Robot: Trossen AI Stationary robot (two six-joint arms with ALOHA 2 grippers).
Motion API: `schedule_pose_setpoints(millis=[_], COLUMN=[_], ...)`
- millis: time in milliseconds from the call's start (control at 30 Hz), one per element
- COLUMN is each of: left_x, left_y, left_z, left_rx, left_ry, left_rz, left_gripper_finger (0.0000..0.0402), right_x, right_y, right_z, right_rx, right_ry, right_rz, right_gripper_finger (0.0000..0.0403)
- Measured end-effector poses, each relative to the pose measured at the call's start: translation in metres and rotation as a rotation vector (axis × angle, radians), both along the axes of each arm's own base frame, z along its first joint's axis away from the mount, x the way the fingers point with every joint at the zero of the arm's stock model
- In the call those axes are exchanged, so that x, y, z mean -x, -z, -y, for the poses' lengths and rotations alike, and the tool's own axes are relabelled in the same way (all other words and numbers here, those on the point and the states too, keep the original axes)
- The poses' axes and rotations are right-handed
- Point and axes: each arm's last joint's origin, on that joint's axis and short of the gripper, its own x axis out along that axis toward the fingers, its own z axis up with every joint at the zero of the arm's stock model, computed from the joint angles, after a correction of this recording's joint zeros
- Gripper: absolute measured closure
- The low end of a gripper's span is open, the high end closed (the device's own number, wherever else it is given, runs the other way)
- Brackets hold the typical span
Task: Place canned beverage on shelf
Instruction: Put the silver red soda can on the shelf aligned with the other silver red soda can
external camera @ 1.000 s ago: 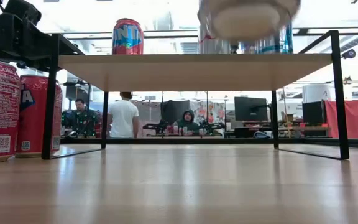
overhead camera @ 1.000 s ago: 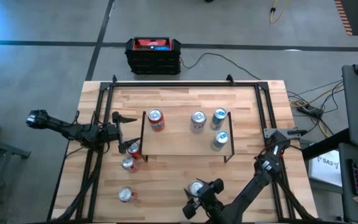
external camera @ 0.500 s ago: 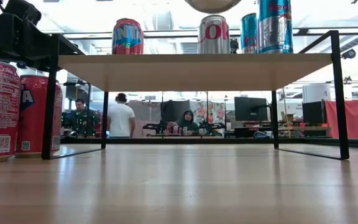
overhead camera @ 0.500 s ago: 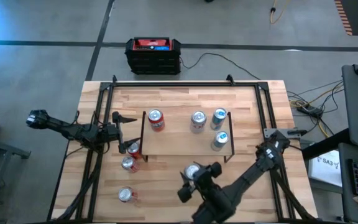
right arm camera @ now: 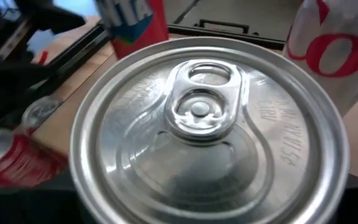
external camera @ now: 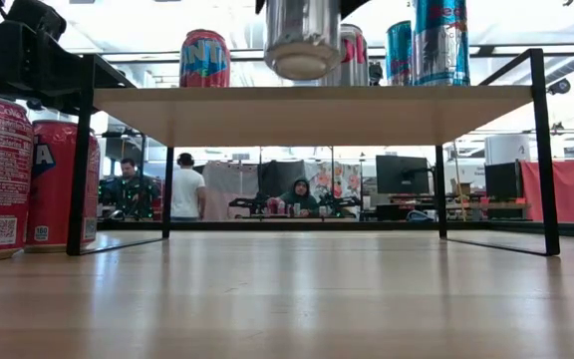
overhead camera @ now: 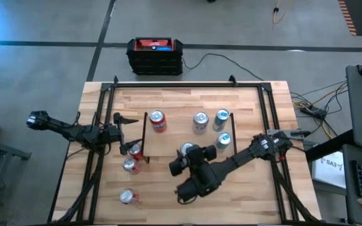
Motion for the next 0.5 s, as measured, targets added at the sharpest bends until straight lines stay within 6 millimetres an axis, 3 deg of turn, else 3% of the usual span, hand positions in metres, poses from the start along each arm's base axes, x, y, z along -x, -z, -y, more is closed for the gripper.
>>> schedule_pose_setpoints(millis=[267,500], left_x=[0.0,0.0], left_y=[0.0,0.0], left_z=[0.0,0.0], left_rx=[0.0,0.0], left_ry=[0.0,0.0], left_rz=[0.0,0.0], left_gripper_finger=[0.0002,0.0002], right_x=[-0.01,-0.013], right_y=[0.001,0.006], right_z=[0.023,0.026], right_rx=[-0.045,-0.015], right_ry=[0.094,0.063], right_rz=[0.046,-0.027], right_gripper_finger=[0.0116,0.0087])
